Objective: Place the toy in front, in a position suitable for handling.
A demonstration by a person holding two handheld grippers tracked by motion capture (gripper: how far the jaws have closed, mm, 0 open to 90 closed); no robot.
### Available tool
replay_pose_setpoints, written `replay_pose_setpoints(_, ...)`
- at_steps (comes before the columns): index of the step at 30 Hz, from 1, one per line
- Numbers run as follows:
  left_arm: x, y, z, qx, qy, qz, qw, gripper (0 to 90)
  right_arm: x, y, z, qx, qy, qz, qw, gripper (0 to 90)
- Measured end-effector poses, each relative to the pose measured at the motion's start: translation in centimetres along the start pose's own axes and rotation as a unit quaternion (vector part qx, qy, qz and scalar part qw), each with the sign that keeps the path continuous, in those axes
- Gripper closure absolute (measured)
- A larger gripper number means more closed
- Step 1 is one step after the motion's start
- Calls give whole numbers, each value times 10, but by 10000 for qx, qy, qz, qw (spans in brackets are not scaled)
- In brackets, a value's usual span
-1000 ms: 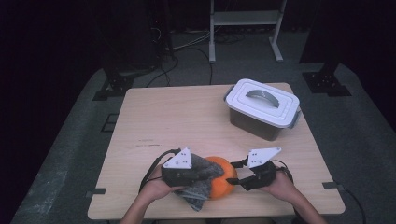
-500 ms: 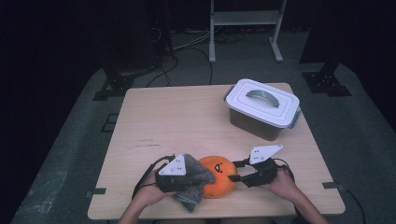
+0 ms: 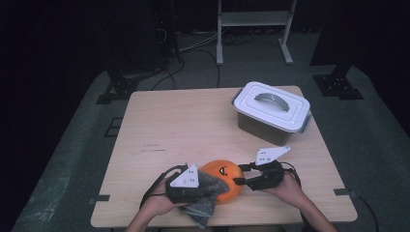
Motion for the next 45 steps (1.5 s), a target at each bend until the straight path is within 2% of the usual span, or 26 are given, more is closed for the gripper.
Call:
replay_pose_setpoints(5, 7, -5, -2, 85, 105, -27, 9999, 774, 1, 1, 0, 21, -10, 31, 10000, 495)
replay_pose_setpoints(11, 3, 6, -4, -75, 107, -77, 9999, 774, 1, 2, -1, 1, -35, 57, 10000, 497)
replay_pose_setpoints(18, -11, 31, -9, -325, 11, 59, 9995, 774, 0, 4, -4, 39, -40, 65, 10000, 496)
replay_pose_setpoints(22, -16, 35, -6, -398, -52, 93, 9992, 774, 0, 4, -4, 0, -26, 83, 10000, 496)
replay_pose_setpoints(28, -24, 34, 5, -582, -214, -134, 9980, 774, 0, 6, -2, -77, -6, 107, 9999, 497)
replay_pose_setpoints(29, -25, 31, 10, -627, -246, -224, 9975, 774, 0, 6, 0, -163, 12, 114, 9998, 497)
replay_pose_setpoints(32, -23, 23, 16, -603, -255, -296, 9974, 774, 1, 5, 4, -346, 30, 133, 9993, 497)
replay_pose_setpoints(34, -20, 15, 20, -500, -238, -267, 9981, 774, 3, 5, 8, -454, 55, 165, 9988, 497)
replay_pose_setpoints(37, -16, 9, 25, -455, -238, -272, 9983, 773, 4, 5, 10, -555, 75, 206, 9982, 496)
replay_pose_setpoints(40, -13, 9, 27, -495, -209, -278, 9982, 773, 3, 7, 8, -534, 76, 208, 9983, 486)
replay_pose_setpoints(45, -12, 18, 23, -605, -152, -250, 9977, 773, 2, 6, 6, -383, -13, 197, 9991, 388)
Point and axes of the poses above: each handheld gripper's, and its own axes: x roughly forward along the jaws, y roughly out of its underside, z roughly to its left, the point moved 3 cm from there along x, roughly forward along the jaws, and after that the axes turned 14 degrees about x, right-handed, at the moved point
